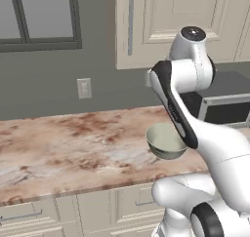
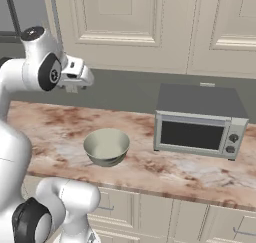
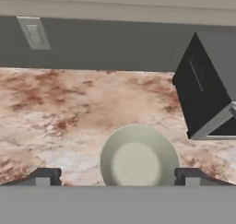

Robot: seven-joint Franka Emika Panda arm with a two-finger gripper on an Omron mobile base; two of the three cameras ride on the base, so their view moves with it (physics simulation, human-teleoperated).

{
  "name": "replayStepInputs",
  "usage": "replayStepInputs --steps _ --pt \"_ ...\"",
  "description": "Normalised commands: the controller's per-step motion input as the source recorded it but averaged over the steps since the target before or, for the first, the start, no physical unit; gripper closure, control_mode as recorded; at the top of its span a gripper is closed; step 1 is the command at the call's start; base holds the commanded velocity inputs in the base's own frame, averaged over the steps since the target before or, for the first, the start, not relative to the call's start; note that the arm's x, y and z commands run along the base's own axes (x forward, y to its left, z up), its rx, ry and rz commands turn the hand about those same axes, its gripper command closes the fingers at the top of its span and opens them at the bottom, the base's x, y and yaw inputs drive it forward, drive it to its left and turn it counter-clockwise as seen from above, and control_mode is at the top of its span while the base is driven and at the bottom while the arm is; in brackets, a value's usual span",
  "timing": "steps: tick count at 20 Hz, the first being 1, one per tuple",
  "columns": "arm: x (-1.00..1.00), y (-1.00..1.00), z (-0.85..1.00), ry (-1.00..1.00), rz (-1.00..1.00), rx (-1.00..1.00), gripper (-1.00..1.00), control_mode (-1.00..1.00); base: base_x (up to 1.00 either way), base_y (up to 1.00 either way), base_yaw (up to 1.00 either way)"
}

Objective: Open the cabinet and setup a tea strainer by placing it in the bowl upright.

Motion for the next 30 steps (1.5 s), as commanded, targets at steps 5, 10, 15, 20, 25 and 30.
replayStepInputs --steps 5,10,15,20,25,30 --pt "-0.31 0.31 0.88 -0.34 -0.17 0.01 -1.0 -1.0 0.0 0.0 0.0" --pt "-0.06 0.35 0.77 -0.2 -0.18 0.13 -1.0 -1.0 0.0 0.0 0.0" --pt "0.0 0.03 0.66 -0.19 -0.02 0.11 -1.0 -1.0 0.0 0.0 0.0" --pt "0.21 0.27 0.27 -0.02 0.03 -0.02 -1.0 -1.0 0.0 0.0 0.0" --pt "0.47 0.11 0.0 0.0 0.12 0.0 -1.0 -1.0 0.0 0.0 0.0" --pt "0.61 0.0 0.0 0.0 0.13 0.0 -1.0 -1.0 0.0 0.0 0.0"
